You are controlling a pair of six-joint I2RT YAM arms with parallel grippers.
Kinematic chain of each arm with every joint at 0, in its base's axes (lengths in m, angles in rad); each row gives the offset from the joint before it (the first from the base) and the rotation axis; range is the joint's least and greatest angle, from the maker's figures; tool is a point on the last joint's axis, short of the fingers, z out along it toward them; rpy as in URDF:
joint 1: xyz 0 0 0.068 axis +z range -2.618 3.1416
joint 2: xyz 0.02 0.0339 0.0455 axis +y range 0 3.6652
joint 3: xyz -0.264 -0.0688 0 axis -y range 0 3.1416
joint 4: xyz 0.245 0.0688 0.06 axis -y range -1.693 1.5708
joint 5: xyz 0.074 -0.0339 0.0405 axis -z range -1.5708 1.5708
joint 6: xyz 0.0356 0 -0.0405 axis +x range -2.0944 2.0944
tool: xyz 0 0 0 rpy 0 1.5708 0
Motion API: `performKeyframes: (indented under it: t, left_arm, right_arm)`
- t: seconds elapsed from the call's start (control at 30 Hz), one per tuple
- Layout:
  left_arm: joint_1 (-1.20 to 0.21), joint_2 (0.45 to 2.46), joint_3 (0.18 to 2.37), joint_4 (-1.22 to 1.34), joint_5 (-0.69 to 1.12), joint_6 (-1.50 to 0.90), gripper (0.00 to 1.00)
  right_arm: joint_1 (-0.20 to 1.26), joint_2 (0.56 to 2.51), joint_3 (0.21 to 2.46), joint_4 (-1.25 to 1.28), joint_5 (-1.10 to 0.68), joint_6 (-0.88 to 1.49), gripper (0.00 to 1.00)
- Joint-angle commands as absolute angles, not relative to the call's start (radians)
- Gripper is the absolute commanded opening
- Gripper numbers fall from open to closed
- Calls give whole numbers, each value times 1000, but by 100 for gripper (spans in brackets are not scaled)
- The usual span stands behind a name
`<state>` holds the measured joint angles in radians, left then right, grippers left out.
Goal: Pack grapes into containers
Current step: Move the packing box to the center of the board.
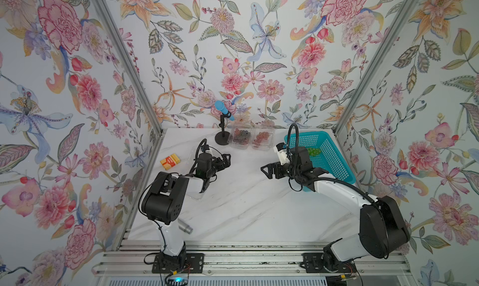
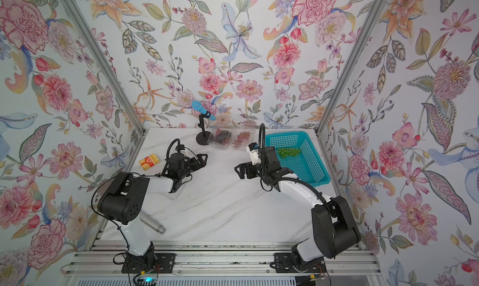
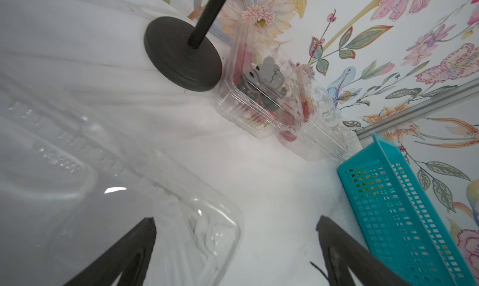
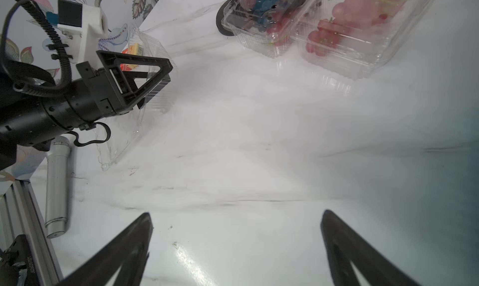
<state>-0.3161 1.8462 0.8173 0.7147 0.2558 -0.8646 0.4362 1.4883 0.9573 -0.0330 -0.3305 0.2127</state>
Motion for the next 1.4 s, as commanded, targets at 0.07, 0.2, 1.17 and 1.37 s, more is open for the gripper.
performKeyframes:
  t: [0.07, 0.2, 1.17, 1.37]
  left_arm:
    - [-422, 1841, 782, 751, 263, -909, 100]
    - [-504, 1831, 775, 733, 243, -912, 100]
    - [-343, 1125, 431, 512, 140, -812, 100]
    - [-292, 1006, 336, 484, 116, -856, 100]
  right_arm:
    - [390, 1461, 945, -56, -330, 243, 100]
    - [364, 1467, 952, -70, -339, 257, 99]
    - [717, 1956, 1581, -277, -38, -28, 99]
    - [790, 2115, 1757, -330, 43, -124, 100]
